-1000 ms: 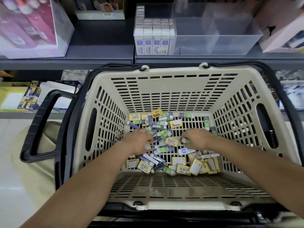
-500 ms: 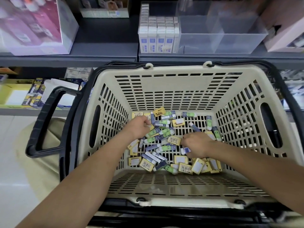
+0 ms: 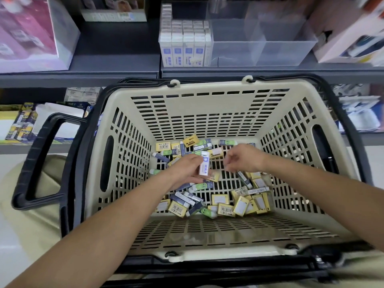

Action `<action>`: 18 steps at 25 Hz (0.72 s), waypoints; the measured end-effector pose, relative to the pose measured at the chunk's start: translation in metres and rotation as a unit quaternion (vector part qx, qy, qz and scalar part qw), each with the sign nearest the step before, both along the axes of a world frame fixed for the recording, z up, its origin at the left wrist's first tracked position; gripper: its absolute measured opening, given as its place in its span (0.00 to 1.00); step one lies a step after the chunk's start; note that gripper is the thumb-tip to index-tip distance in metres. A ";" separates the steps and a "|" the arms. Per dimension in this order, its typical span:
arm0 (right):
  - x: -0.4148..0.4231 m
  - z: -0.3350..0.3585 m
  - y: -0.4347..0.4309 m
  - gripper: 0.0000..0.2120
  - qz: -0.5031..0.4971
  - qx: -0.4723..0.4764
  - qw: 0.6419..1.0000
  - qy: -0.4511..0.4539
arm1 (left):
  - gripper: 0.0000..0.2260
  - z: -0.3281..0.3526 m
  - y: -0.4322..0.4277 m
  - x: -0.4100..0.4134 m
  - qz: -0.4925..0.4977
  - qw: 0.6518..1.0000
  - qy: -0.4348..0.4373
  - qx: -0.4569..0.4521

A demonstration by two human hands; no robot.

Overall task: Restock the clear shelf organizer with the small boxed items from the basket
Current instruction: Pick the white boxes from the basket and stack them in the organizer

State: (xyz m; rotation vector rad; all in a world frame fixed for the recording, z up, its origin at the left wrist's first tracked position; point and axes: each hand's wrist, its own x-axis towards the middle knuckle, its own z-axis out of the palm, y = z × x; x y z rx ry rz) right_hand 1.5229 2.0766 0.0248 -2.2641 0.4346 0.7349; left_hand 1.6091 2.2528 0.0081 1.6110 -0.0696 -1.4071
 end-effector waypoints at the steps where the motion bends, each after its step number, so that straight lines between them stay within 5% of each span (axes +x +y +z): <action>1: -0.007 0.000 -0.004 0.05 0.106 -0.092 0.988 0.057 | 0.13 -0.001 0.001 0.001 0.000 1.000 -0.004 0.005; 3: -0.023 -0.005 -0.002 0.10 0.293 -0.233 0.911 0.172 | 0.13 -0.003 0.002 0.004 0.006 1.000 -0.003 0.008; 5: -0.032 -0.010 0.001 0.11 0.357 -0.287 0.866 0.200 | 0.13 -0.002 0.001 0.005 0.016 1.000 0.005 0.008; 7: -0.028 -0.009 0.000 0.08 0.325 -0.258 0.897 0.151 | 0.13 -0.002 0.000 0.005 0.020 1.000 0.017 0.006; 10: -0.010 -0.004 -0.002 0.03 0.121 -0.059 0.988 0.073 | 0.12 -0.002 0.001 0.004 -0.012 1.000 0.005 0.004; 13: 0.002 0.004 0.008 0.05 -0.006 0.115 0.992 0.043 | 0.11 -0.006 0.001 0.004 -0.012 1.000 -0.004 0.001; 18: 0.008 0.004 0.015 0.09 -0.040 0.170 0.984 -0.037 | 0.13 -0.004 0.004 0.013 -0.016 0.999 0.049 -0.009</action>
